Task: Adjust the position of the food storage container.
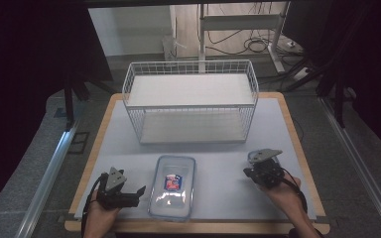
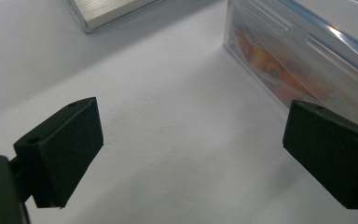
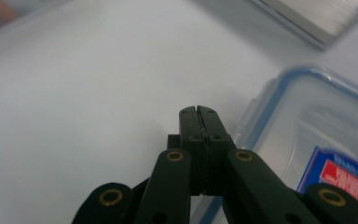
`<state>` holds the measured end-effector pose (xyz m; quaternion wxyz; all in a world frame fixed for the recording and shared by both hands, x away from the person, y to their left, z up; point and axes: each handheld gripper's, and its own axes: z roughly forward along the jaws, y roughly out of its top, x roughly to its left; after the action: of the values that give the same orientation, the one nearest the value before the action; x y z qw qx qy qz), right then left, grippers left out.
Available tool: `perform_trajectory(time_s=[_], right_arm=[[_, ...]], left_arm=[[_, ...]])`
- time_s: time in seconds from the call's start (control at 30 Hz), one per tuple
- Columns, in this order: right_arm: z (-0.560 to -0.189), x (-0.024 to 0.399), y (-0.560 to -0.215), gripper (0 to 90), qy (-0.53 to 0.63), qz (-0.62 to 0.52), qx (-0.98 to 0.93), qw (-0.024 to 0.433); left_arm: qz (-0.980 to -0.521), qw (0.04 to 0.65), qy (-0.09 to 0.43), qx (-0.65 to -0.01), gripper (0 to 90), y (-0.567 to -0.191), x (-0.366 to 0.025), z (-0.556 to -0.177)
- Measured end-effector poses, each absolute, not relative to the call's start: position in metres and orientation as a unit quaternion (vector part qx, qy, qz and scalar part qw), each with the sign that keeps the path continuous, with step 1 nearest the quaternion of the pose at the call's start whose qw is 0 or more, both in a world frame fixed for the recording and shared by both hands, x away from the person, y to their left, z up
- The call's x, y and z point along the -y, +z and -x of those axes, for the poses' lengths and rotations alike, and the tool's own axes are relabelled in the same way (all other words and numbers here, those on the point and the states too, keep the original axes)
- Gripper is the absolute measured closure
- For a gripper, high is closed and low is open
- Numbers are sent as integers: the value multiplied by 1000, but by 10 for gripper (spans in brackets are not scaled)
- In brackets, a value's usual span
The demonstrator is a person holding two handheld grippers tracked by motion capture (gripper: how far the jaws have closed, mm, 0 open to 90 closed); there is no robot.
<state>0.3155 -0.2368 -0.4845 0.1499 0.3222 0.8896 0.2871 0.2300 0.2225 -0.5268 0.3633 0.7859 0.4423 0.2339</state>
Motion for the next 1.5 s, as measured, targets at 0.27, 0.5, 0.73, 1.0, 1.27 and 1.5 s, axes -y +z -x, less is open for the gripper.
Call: perform_trajectory(time_s=[0.27,0.5,0.73,1.0,1.27,1.5], right_arm=[[-313,267,-482,900,280,-362,-874,164],[-308,265,-479,887,296,-355,-870,171],[-298,254,-477,845,329,-325,-871,166],[-279,248,-477,741,368,-306,-864,153],[-266,238,-479,701,365,-282,-875,145],[-253,240,-479,790,365,-281,-879,124]], left_arm=[[-786,364,231,-444,47,-527,-222,-230],[-788,359,215,-451,32,-524,-223,-226],[-798,378,189,-429,181,-515,-221,-217],[-828,392,98,-388,753,-520,-211,-203],[-837,394,69,-374,897,-520,-196,-203],[-845,405,39,-348,897,-519,-171,-202]])
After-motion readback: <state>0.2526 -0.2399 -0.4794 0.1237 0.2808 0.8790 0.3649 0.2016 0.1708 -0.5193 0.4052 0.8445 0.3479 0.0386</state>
